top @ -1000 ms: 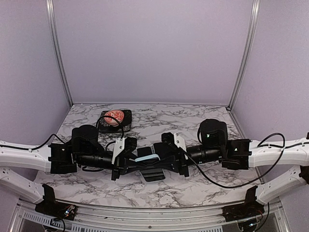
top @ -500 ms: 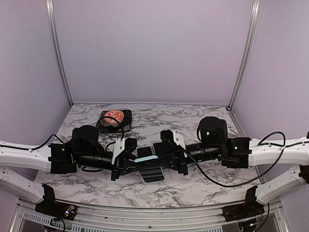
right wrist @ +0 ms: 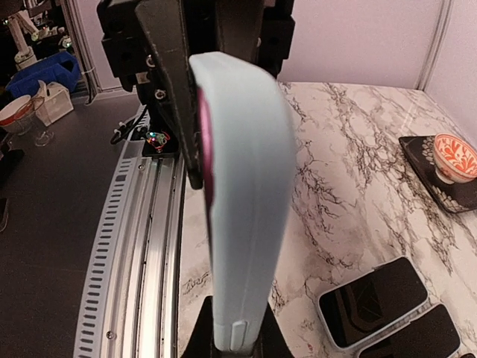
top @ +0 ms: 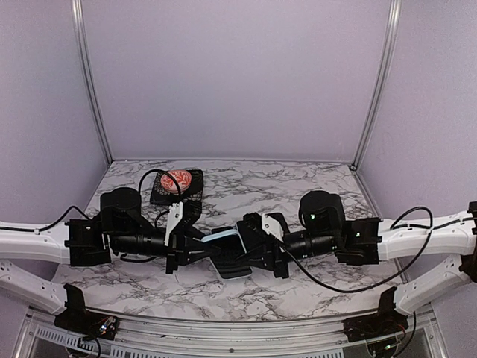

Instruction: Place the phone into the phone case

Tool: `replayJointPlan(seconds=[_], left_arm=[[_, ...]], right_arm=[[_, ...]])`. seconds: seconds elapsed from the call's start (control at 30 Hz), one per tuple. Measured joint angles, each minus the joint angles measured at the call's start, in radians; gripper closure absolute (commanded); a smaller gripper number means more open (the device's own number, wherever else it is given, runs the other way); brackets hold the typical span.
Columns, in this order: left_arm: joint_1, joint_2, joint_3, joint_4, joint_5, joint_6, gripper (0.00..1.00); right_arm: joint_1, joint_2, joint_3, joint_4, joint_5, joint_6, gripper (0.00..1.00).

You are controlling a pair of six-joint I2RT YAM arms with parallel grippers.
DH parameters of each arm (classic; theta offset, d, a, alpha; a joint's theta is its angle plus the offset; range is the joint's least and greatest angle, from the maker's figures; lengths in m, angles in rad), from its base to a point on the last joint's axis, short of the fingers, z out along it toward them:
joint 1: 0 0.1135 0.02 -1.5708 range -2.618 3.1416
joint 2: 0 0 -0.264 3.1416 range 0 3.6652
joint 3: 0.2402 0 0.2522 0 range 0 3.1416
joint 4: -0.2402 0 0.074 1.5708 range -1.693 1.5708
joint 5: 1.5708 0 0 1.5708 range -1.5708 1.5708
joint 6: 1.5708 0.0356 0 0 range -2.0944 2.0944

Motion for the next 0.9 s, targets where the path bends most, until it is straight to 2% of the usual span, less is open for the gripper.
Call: replayJointPlan(seconds=[0.03,0.07,0.1,0.17,0.3,0.43,0.57,0.67,0.9], left_arm=[[-0.002,-0.001,0.000,-0.003,0.007,-0.002,0.73],[-0.003,-0.001,0.000,-0.004,0.007,-0.004,0.45],[-0.003,-0.001,0.000,-0.003,-0.005,-0.010,0.24],[-0.005,-0.002,0.007,0.003,-0.071,-0.027,0.14],[0.000,-0.005,0.051,0.000,-0.340,-0.061,0.06],[0.026,0.002,0.150,-0.069,-0.600,-0.103,0.05],[0.056,0.022,0.214,-0.140,-0.755,-0.148,0.04],[0.084,0.027,0.213,-0.195,-0.807,-0.180,0.04],[0.131,0.027,0.192,-0.256,-0.834,-0.217,0.04]], right_arm=[[0.000,-0.001,0.000,-0.005,-0.013,0.001,1.00],[-0.002,-0.001,0.000,-0.007,-0.018,0.006,1.00],[-0.005,-0.001,0.000,-0.008,-0.020,0.013,1.00],[-0.032,0.000,0.006,-0.034,-0.001,0.051,1.00],[-0.230,0.057,0.101,-0.218,0.005,0.127,1.00],[-0.528,0.213,0.293,-0.427,-0.029,0.191,1.00],[-0.739,0.327,0.374,-0.576,-0.077,0.207,1.00],[-0.815,0.377,0.375,-0.665,-0.089,0.209,1.00],[-0.851,0.433,0.376,-0.781,-0.136,0.195,1.00]])
